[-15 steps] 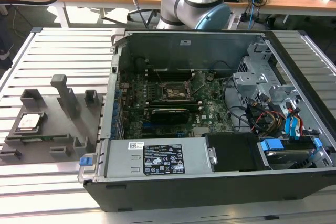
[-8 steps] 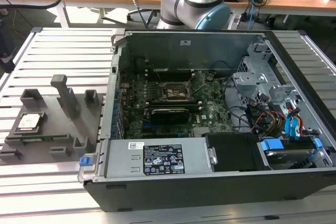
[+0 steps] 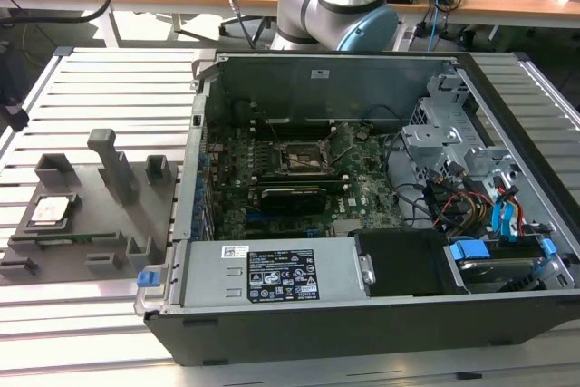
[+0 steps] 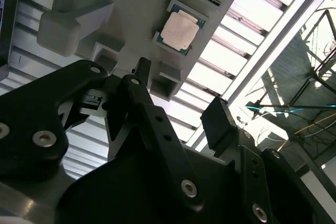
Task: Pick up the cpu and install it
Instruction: 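Pick up the cpu and move it towards the insertion slot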
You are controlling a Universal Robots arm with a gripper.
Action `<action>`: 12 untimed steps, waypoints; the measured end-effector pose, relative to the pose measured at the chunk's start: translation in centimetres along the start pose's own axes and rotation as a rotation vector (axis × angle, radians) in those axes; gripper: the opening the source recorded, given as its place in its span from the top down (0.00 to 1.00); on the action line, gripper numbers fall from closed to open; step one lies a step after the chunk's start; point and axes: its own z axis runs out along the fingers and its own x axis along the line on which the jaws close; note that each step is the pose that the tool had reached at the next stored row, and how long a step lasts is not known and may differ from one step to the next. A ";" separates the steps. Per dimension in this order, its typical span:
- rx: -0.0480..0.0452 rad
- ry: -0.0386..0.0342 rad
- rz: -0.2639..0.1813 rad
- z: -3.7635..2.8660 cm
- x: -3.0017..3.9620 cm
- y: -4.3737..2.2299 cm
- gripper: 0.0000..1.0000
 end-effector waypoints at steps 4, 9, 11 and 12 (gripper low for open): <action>0.0000 0.0000 0.000 0.28 0.01 0.00 0.34; 0.0001 0.0001 0.000 0.78 0.02 0.00 0.34; 0.0000 0.0000 0.000 0.89 0.03 0.00 0.34; 0.0000 0.0000 0.000 0.94 0.03 0.00 0.34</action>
